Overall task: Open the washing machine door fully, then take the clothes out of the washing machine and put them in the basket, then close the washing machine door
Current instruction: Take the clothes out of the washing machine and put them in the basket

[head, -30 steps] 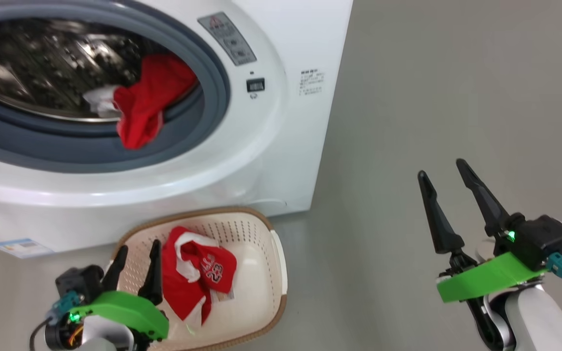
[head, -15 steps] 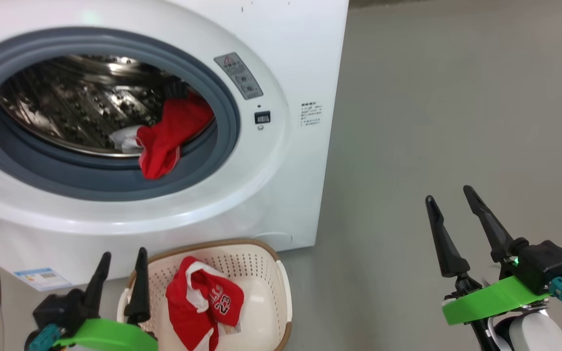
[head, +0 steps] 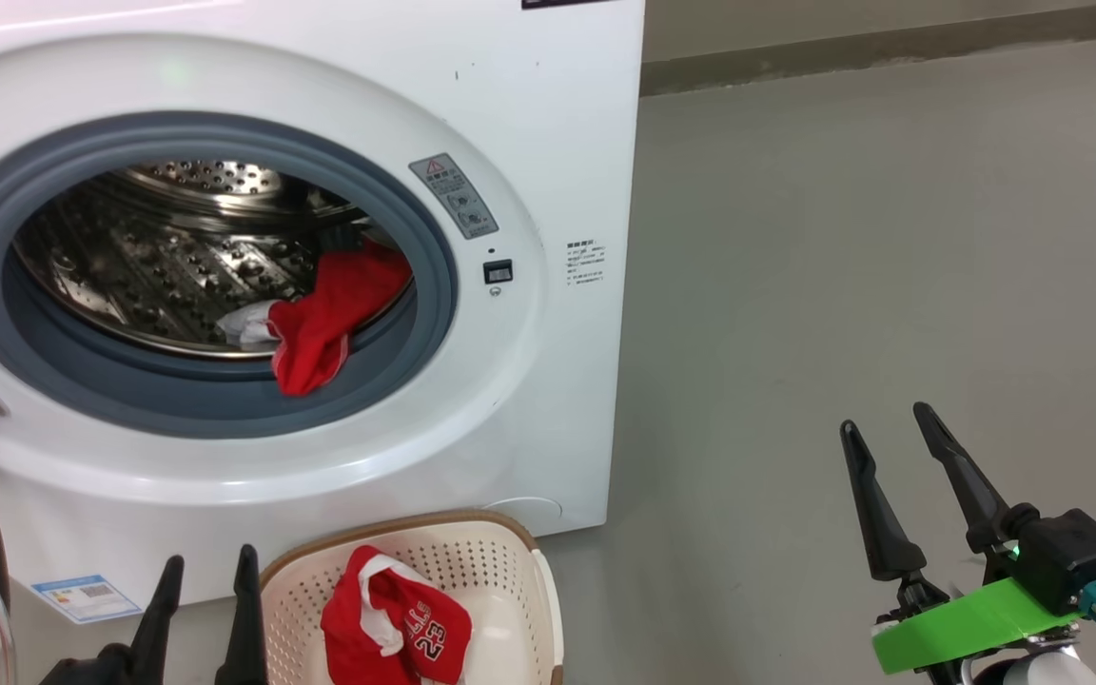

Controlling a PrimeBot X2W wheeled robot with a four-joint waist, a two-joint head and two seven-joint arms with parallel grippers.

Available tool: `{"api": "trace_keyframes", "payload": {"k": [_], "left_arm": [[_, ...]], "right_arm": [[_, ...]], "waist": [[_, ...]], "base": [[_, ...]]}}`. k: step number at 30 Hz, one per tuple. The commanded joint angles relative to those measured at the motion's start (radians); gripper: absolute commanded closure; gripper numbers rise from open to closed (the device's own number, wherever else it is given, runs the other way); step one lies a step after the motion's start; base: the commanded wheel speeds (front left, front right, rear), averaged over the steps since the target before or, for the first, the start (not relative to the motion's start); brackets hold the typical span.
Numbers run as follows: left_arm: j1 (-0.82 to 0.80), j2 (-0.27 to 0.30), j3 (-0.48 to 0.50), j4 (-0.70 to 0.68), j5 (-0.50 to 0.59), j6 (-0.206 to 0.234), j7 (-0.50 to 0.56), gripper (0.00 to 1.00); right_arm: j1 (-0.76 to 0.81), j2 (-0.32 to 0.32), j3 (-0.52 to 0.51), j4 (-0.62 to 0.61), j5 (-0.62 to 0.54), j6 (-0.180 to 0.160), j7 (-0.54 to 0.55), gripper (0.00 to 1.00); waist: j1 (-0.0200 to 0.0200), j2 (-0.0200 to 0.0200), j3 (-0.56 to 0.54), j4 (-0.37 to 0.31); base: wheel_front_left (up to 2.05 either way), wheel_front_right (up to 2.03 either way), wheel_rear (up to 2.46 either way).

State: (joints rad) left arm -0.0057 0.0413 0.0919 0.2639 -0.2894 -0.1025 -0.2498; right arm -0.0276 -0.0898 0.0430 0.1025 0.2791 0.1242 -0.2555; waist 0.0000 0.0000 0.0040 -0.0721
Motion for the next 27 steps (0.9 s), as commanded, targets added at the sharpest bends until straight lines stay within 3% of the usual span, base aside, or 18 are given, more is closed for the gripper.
{"api": "trace_keyframes", "payload": {"k": [1,27], "left_arm": [[-0.006,0.010,0.033,-0.034,0.006,0.006,-0.012,0.00],[0.013,0.009,0.023,-0.055,0.025,0.023,-0.012,0.00]], "right_arm": [[-0.010,-0.009,0.014,-0.031,-0.002,0.007,-0.006,0.00],[0.005,-0.005,-0.004,-0.029,0.002,0.007,-0.006,0.00]], "waist": [[0.0000,0.0000,-0.007,-0.004],[0.0000,0.0000,-0.015,-0.004]], "base": [[0.00,0.00,0.00],[0.00,0.00,0.00]]}}
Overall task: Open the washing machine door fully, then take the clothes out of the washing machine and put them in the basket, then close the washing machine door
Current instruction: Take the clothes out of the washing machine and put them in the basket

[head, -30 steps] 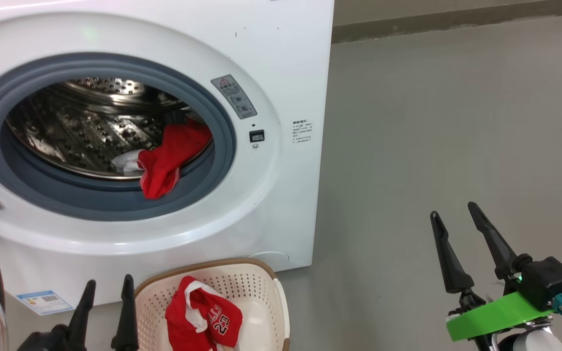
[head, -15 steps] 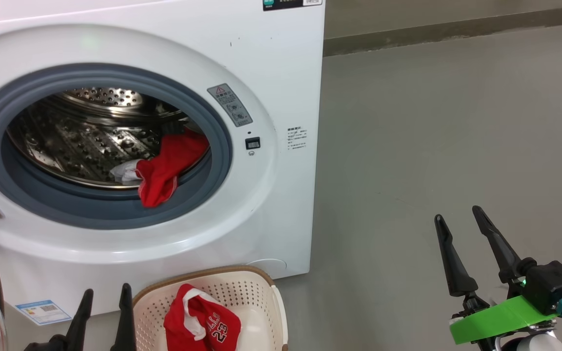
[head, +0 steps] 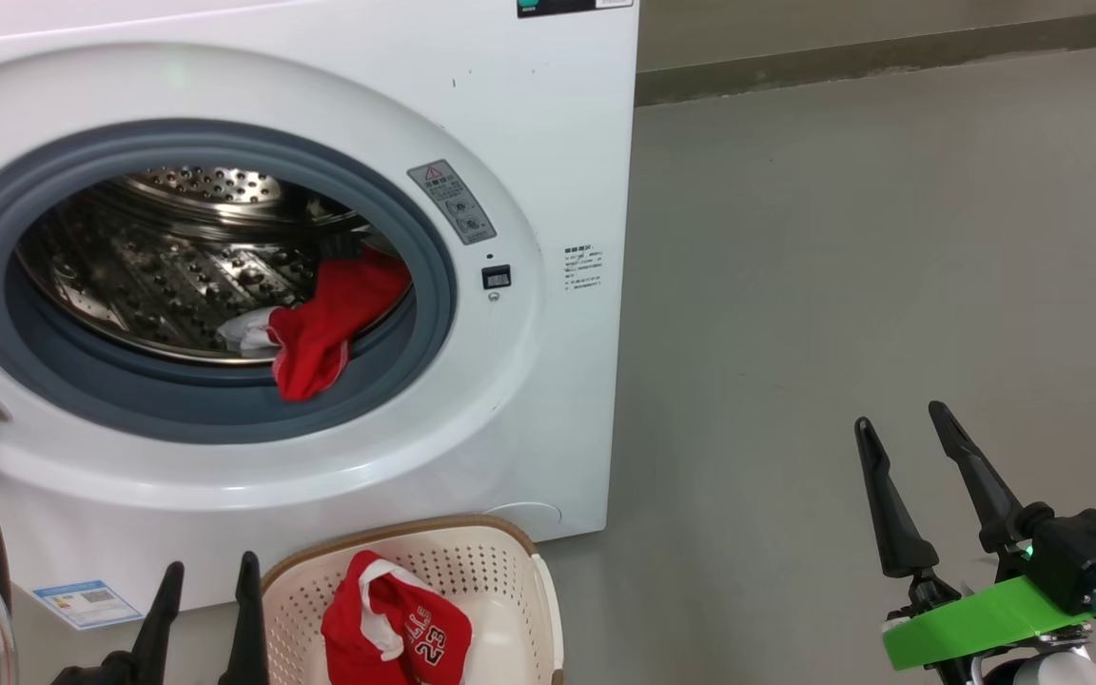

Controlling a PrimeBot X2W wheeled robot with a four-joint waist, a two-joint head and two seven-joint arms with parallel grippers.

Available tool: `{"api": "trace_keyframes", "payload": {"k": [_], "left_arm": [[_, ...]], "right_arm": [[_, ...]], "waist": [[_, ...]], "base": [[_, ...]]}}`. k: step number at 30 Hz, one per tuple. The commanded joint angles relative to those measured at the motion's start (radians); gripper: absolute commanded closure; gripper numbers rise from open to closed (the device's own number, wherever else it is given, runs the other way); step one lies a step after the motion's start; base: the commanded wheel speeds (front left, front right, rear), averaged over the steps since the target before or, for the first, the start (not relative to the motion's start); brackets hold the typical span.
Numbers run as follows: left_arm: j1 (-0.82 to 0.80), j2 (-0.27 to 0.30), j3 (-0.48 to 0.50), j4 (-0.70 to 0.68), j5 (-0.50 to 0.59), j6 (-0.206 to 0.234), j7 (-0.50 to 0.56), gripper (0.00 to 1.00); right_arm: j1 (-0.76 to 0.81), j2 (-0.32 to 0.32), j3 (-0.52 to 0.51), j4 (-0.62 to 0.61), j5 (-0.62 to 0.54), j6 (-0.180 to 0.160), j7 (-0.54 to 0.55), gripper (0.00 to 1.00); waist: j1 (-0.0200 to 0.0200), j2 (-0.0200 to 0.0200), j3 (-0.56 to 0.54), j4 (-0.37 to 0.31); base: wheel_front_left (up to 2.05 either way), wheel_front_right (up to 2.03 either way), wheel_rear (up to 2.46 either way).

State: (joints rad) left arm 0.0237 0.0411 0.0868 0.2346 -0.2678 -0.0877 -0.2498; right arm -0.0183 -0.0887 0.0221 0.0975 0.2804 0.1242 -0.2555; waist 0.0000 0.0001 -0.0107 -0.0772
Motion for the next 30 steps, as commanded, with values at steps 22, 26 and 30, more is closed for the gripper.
{"api": "trace_keyframes", "payload": {"k": [22,26,30], "left_arm": [[-0.198,0.009,-0.016,0.038,0.015,0.020,-0.012,0.00],[-0.284,0.011,-0.007,0.065,0.021,0.015,-0.012,0.00],[-0.404,0.024,0.008,0.104,0.029,0.005,-0.012,0.00]], "right_arm": [[-0.054,-0.023,0.042,-0.045,0.011,0.007,-0.006,0.00],[-0.083,-0.031,0.035,-0.054,0.012,0.007,-0.006,0.00],[-0.121,-0.041,0.026,-0.067,0.010,0.007,-0.006,0.00]], "waist": [[0.0000,-0.0001,0.144,0.029],[0.0000,-0.0001,0.216,0.028],[0.0000,-0.0001,0.310,0.030]], "base": [[0.00,0.00,0.00],[0.00,0.00,0.00],[0.00,0.00,0.00]]}}
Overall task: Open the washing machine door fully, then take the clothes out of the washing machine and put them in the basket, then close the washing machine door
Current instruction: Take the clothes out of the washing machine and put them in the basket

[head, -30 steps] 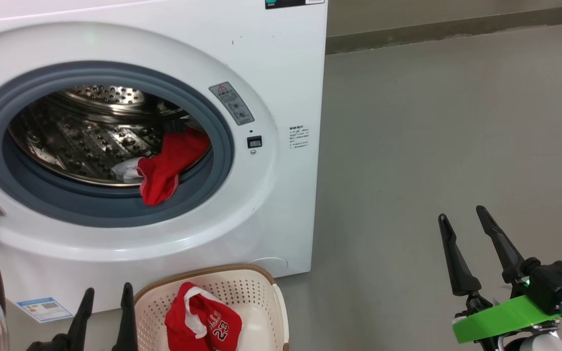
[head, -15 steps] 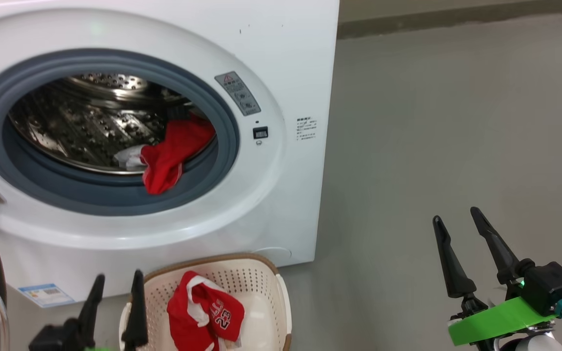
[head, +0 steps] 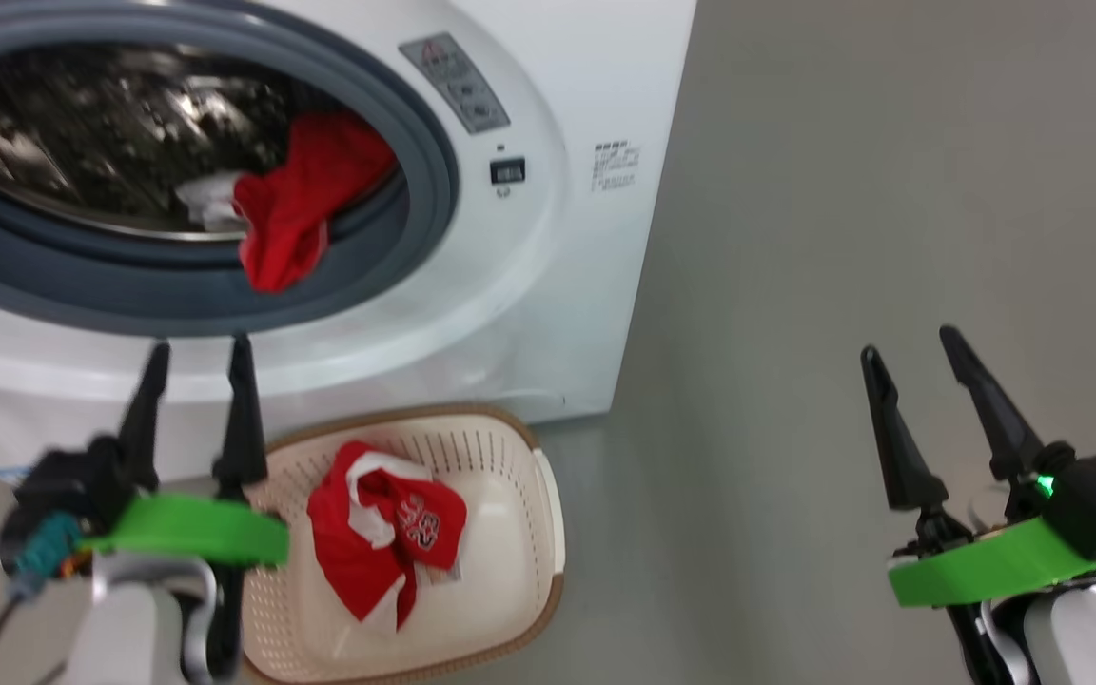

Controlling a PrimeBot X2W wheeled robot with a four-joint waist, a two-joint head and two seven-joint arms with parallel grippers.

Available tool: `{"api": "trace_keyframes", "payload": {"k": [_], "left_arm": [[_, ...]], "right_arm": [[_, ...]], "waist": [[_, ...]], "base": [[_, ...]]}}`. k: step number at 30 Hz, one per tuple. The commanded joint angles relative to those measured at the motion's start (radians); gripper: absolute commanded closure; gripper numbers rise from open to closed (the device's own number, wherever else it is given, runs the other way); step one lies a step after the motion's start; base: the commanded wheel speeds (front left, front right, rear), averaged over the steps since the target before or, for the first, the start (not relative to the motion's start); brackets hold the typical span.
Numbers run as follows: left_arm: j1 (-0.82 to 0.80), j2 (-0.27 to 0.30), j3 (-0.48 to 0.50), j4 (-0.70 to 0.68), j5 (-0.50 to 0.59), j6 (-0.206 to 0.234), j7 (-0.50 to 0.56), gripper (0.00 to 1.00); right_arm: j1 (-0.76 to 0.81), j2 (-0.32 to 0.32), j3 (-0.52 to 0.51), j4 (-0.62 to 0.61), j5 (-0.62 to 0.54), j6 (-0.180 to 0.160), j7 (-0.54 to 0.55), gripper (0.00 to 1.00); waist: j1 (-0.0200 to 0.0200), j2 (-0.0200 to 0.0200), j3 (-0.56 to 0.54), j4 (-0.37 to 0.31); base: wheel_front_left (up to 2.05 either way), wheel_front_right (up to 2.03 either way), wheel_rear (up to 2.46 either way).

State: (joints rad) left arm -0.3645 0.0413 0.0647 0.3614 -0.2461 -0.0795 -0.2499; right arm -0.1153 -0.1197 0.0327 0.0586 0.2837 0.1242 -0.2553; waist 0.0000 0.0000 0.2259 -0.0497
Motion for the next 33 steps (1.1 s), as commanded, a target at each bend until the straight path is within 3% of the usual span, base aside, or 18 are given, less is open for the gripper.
{"api": "trace_keyframes", "payload": {"k": [1,16,33], "left_arm": [[-0.041,0.026,0.036,-0.015,0.007,-0.006,-0.012,0.00],[-0.411,0.077,0.073,0.158,0.030,-0.034,-0.012,0.00],[-0.679,0.122,0.004,0.498,0.069,-0.045,0.015,0.00]], "right_arm": [[-0.033,-0.011,0.015,-0.032,0.006,0.007,-0.006,0.00],[-0.158,-0.020,0.035,-0.057,0.004,0.007,-0.006,0.00],[-0.204,-0.019,0.055,-0.057,0.006,0.007,-0.006,0.00]], "waist": [[0.0000,0.0000,0.092,0.002],[0.0000,0.0000,0.316,-0.008],[0.0000,0.0000,0.386,-0.031]], "base": [[0.00,0.00,0.00],[0.00,0.00,0.00],[0.00,0.00,0.00]]}}
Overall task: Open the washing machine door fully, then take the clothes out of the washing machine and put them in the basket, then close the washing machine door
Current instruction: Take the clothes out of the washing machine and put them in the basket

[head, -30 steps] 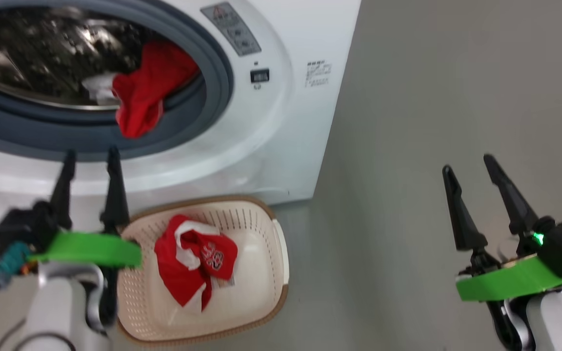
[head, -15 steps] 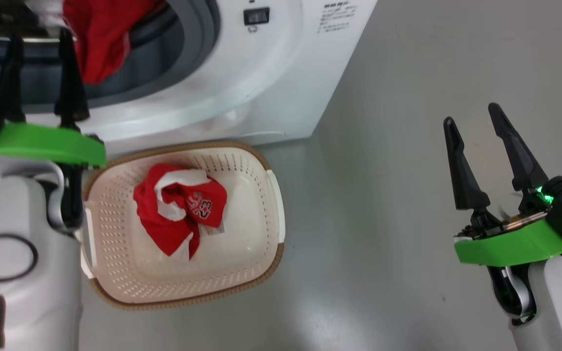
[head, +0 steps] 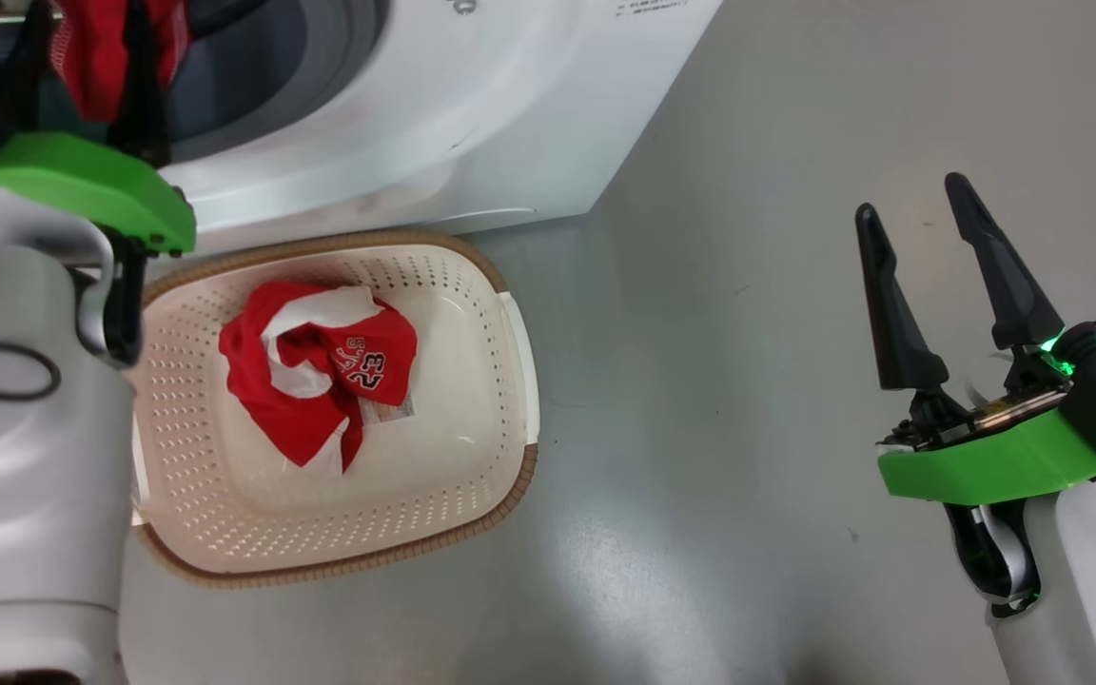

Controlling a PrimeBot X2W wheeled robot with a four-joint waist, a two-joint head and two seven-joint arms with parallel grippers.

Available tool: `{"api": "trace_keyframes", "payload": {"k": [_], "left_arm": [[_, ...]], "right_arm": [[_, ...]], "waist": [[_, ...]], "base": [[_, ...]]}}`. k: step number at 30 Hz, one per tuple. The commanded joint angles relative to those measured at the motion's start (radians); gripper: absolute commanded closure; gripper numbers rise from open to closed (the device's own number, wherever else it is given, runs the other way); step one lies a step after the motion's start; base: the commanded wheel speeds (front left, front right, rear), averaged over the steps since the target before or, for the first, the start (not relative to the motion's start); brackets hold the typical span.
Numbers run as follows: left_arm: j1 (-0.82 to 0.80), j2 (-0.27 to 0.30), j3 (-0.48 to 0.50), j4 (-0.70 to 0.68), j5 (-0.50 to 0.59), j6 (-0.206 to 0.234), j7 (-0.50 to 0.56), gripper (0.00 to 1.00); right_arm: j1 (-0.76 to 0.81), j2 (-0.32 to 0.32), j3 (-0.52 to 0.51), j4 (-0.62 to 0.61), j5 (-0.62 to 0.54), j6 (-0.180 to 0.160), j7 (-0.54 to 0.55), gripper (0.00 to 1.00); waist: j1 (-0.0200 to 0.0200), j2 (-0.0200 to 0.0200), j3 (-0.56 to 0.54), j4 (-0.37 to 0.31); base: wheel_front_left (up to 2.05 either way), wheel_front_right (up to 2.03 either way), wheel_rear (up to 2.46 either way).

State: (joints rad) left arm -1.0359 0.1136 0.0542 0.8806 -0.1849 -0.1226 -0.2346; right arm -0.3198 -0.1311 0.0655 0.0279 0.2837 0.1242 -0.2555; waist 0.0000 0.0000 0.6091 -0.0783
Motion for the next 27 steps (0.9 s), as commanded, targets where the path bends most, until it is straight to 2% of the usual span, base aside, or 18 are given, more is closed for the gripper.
{"api": "trace_keyframes", "payload": {"k": [1,11,12,13,14,15,20,27], "left_arm": [[-0.021,0.056,0.008,0.001,0.016,0.003,0.007,0.00],[-0.119,0.104,-0.033,0.188,0.067,0.092,0.094,0.00],[-0.126,0.106,-0.033,0.201,0.067,0.101,0.100,0.11],[-0.132,0.109,-0.034,0.212,0.069,0.109,0.104,0.52],[-0.139,0.111,-0.036,0.223,0.069,0.116,0.109,0.73],[-0.146,0.112,-0.037,0.235,0.069,0.120,0.118,1.00],[-0.168,0.114,-0.037,0.280,0.059,0.131,0.145,1.00],[-0.144,0.097,-0.013,0.292,0.011,0.104,0.064,1.00]], "right_arm": [[-0.002,-0.007,0.025,-0.026,0.006,0.007,-0.006,0.00],[-0.026,0.003,0.048,-0.024,0.017,0.007,-0.006,0.00],[-0.028,0.004,0.049,-0.023,0.018,0.007,-0.006,0.00],[-0.028,0.005,0.050,-0.023,0.019,0.007,-0.006,0.00],[-0.028,0.005,0.051,-0.023,0.020,0.007,-0.006,0.00],[-0.028,0.006,0.051,-0.022,0.021,0.007,-0.006,0.00],[-0.027,0.012,0.050,-0.018,0.023,0.007,-0.006,0.00],[-0.019,0.019,0.050,-0.012,0.025,0.007,-0.006,0.00]], "waist": [[0.0000,0.0000,0.005,-0.004],[0.0000,0.0000,0.013,-0.034],[0.0000,0.0000,0.013,-0.037],[0.0000,0.0000,0.013,-0.040],[0.0000,0.0000,0.013,-0.042],[0.0000,0.0000,0.012,-0.044],[0.0000,0.0000,0.005,-0.050],[0.0000,0.0000,-0.039,-0.043]], "base": [[0.00,0.00,0.00],[0.00,0.00,0.00],[0.00,0.00,0.00],[0.00,0.00,0.00],[0.00,0.00,0.00],[0.00,0.00,0.00],[0.00,0.00,0.00],[0.00,0.00,0.00]]}}
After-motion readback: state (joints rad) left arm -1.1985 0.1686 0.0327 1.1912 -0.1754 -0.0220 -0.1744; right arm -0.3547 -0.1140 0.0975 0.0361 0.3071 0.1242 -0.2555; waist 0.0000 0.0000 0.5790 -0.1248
